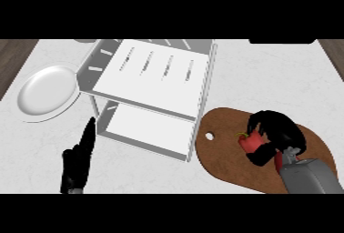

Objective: Pick the bell pepper from the cutting board and place it in the tiered basket

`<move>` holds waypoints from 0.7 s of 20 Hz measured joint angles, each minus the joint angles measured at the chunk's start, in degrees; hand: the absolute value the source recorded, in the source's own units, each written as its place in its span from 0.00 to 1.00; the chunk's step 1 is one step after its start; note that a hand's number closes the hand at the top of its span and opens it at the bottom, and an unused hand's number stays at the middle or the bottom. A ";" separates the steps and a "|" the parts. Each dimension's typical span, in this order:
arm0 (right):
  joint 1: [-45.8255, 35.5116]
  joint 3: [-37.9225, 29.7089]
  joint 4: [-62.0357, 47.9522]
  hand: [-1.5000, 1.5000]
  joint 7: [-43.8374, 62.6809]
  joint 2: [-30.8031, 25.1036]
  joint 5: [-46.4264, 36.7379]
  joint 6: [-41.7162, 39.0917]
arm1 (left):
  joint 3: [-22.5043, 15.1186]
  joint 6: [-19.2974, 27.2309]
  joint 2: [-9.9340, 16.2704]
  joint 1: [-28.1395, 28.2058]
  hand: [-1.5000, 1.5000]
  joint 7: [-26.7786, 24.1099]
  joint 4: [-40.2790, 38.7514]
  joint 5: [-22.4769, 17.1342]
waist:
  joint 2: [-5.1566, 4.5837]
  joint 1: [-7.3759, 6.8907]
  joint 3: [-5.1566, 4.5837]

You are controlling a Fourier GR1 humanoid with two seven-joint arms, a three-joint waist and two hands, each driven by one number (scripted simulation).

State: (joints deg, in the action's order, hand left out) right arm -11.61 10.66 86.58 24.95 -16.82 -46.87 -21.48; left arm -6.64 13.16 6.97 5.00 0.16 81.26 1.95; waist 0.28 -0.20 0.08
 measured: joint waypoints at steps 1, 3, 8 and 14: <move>-0.34 0.32 -0.95 1.00 -1.07 0.18 -1.13 1.54 | -0.19 0.37 -0.39 -0.11 0.50 -0.01 -0.18 0.42 | 0.04 -0.01 -0.01; -1.44 -0.02 -2.57 1.00 -2.71 0.14 -2.66 3.64 | 0.44 -0.31 -0.02 -0.09 0.50 -0.25 -0.04 0.07 | 0.04 -0.02 0.01; 3.92 4.06 4.71 1.00 1.72 4.04 -6.73 6.43 | 1.49 -1.39 0.29 -0.61 0.50 -0.69 -1.18 -0.35 | 0.13 0.43 0.10; 15.11 16.55 19.55 1.00 13.24 10.79 -14.64 7.24 | 1.75 -1.77 0.56 0.79 0.50 -0.54 0.33 -0.49 | 0.26 0.82 0.02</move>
State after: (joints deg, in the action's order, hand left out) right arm 3.50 27.21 106.12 38.19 -6.04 -61.51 -14.24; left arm -4.89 11.39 7.53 5.78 -0.38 81.59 1.46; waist 0.54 0.62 0.10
